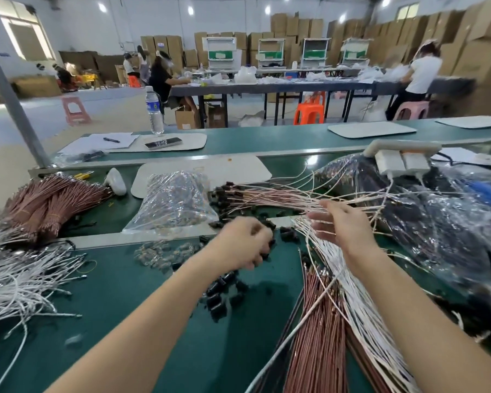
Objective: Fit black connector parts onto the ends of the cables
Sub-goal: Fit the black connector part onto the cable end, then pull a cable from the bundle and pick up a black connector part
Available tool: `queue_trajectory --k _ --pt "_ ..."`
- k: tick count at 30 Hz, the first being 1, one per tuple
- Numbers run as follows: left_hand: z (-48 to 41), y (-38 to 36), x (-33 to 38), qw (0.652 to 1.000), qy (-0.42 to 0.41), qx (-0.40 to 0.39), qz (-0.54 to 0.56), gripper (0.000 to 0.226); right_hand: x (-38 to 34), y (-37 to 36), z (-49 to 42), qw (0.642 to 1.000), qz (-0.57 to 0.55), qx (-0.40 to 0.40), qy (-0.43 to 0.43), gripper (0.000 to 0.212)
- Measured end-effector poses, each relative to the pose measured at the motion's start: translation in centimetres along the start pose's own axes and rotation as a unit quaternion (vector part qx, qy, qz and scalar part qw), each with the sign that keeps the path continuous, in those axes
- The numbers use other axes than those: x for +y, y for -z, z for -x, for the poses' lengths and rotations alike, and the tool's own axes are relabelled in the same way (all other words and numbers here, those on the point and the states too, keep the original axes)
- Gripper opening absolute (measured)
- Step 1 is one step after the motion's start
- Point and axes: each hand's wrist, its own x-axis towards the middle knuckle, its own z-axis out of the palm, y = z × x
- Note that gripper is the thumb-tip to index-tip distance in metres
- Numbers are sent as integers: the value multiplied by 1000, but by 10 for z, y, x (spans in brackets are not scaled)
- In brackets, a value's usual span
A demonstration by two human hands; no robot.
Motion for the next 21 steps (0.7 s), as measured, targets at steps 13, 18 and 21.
queue_trajectory --k 13,18,21 --pt "21 -89 46 958 84 -110 -249 28 12 -4 41 998 -28 30 38 22" --pt "17 -83 34 979 129 -123 -98 29 13 0 49 998 -15 25 47 21" --pt "20 -76 26 986 110 -109 -64 29 12 1 51 998 -12 29 57 21"
